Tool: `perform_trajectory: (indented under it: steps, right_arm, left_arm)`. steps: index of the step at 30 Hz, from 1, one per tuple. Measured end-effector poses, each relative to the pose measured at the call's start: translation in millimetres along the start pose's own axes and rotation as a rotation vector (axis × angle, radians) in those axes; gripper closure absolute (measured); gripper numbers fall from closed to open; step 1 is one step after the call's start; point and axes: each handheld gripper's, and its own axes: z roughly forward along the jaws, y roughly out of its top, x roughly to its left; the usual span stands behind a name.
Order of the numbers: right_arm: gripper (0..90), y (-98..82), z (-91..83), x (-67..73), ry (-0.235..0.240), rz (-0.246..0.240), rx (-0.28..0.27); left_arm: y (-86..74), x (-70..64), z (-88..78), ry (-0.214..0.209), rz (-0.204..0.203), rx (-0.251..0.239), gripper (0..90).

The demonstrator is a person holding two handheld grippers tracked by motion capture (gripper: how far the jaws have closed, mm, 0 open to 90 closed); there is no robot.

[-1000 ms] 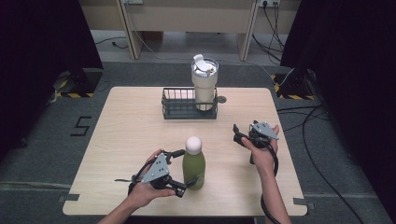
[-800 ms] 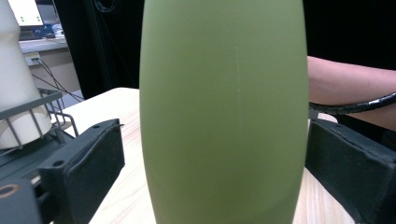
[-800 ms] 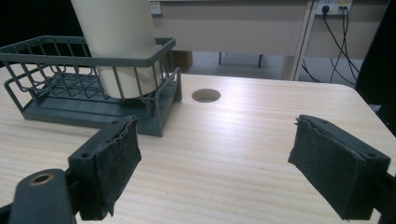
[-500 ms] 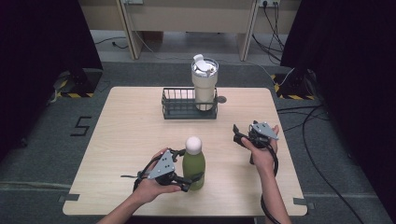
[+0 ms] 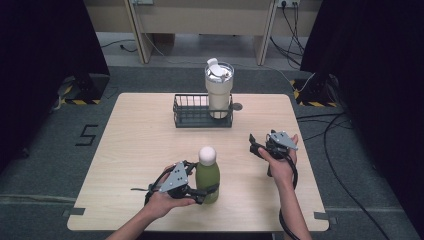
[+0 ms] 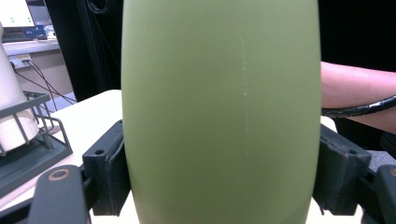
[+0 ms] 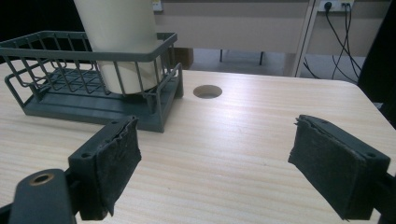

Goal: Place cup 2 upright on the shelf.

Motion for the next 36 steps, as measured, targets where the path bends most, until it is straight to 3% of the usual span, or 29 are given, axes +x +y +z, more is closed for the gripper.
perform_trajectory:
  steps: [19, 36]
  right_arm:
    - [15.1, 0.9, -0.9, -1.4, -0.002, 0.009, -0.005]
    - [15.0, 1.6, -1.5, -2.3, -0.004, 0.002, -0.01]
  left_arm:
    - [11.0, 4.5, -8.7, 0.031, 0.027, -0.016, 20.5]
    - [29.1, 30.0, -23.3, 0.144, 0.04, -0.051, 20.6]
